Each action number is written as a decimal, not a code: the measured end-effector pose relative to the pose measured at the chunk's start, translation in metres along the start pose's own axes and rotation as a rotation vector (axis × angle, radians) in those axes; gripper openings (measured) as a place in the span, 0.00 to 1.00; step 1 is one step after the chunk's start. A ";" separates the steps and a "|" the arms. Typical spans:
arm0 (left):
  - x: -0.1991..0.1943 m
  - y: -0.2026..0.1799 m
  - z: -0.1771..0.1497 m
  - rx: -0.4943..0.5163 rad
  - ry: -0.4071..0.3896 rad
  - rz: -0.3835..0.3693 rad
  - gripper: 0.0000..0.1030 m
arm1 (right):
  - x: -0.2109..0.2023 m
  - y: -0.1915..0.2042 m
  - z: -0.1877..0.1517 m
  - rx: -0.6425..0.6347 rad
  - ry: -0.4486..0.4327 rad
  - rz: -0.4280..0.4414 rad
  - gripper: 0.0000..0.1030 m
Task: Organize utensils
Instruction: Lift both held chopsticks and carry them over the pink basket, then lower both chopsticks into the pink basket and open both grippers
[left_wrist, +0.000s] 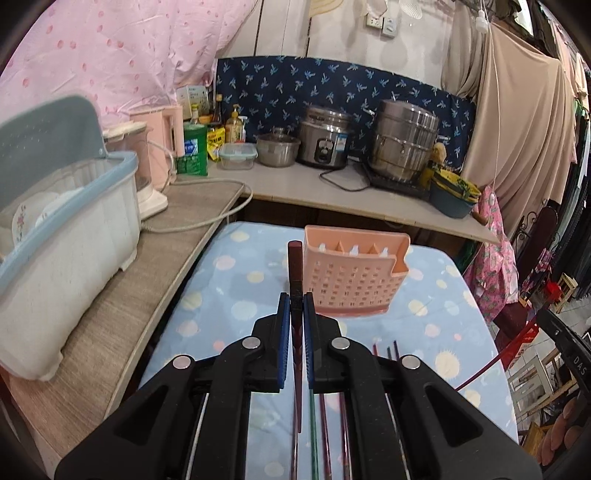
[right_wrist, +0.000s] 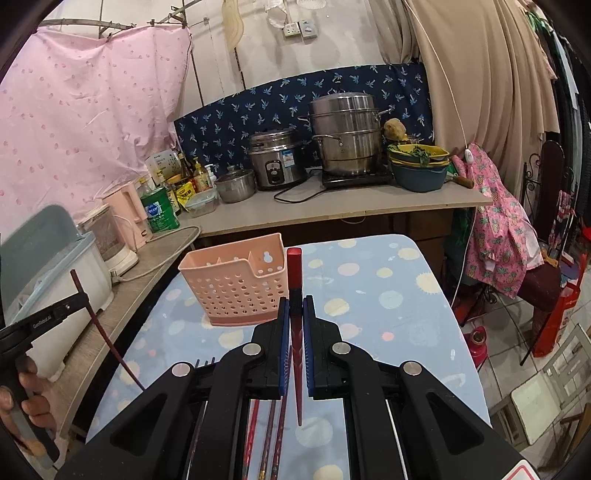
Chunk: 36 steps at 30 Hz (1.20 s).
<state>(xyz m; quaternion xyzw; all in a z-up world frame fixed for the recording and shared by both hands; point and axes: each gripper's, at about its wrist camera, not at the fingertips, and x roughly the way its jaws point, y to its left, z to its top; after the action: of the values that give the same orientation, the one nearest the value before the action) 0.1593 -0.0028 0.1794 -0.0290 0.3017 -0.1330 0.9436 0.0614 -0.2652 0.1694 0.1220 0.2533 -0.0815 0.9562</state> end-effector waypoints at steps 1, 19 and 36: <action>0.000 -0.001 0.007 -0.001 -0.011 -0.001 0.07 | 0.001 0.001 0.005 0.001 -0.004 0.008 0.07; 0.023 -0.033 0.159 -0.065 -0.273 -0.023 0.07 | 0.065 0.022 0.140 0.055 -0.173 0.082 0.07; 0.128 -0.018 0.110 -0.085 -0.100 -0.026 0.07 | 0.183 0.021 0.104 0.095 -0.003 0.102 0.07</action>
<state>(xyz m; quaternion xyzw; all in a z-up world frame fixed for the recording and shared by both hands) 0.3185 -0.0569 0.1997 -0.0796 0.2593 -0.1305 0.9536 0.2717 -0.2909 0.1686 0.1800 0.2409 -0.0446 0.9527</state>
